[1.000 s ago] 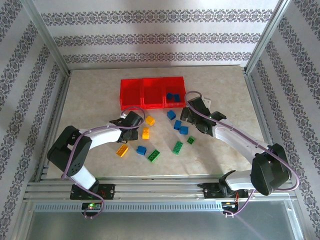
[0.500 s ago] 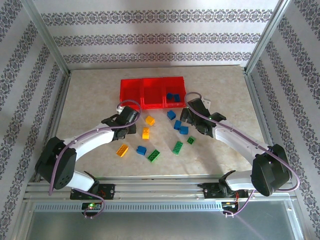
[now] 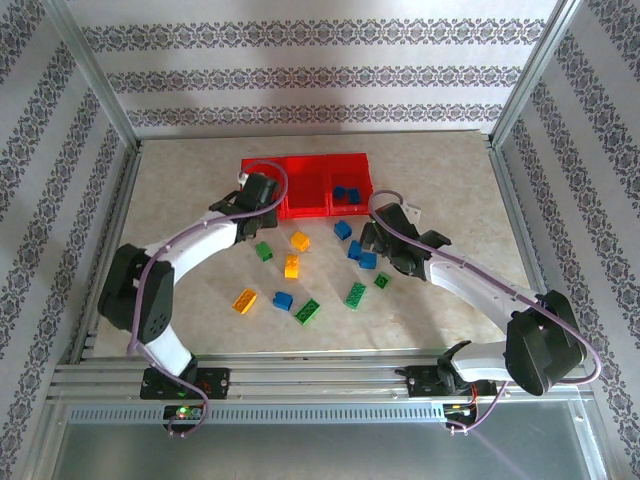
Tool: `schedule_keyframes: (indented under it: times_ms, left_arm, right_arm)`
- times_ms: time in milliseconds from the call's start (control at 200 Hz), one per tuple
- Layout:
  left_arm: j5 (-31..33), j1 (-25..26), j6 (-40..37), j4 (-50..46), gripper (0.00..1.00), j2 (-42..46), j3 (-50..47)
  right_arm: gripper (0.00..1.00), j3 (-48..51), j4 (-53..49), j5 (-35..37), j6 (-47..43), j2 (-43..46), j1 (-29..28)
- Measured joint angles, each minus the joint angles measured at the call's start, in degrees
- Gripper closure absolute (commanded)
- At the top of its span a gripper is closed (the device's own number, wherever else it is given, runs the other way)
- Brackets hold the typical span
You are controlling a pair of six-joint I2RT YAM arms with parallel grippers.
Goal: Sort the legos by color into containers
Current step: Place the lego in the container.
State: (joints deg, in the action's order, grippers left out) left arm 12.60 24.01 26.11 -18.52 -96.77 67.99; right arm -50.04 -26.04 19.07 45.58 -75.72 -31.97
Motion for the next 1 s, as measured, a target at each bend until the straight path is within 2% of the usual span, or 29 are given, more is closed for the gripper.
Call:
schedule_keyframes:
  times_ms: [280, 630, 1004]
  left_arm:
    - [-1.2, -4.3, -1.9, 0.0, 0.79, -11.5, 13.3]
    - [-0.9, -5.8, -2.2, -1.4, 0.76, -19.7, 21.3]
    - [-0.3, -5.8, -2.4, -2.8, 0.53, -20.9, 21.6]
  right_arm:
    - [0.02, 0.0, -1.1, 0.0, 0.9, 0.4, -0.2]
    - [0.02, 0.0, -2.1, 0.0, 1.0, 1.3, -0.2]
    - [0.02, 0.0, -2.4, 0.9, 1.0, 1.7, -0.2]
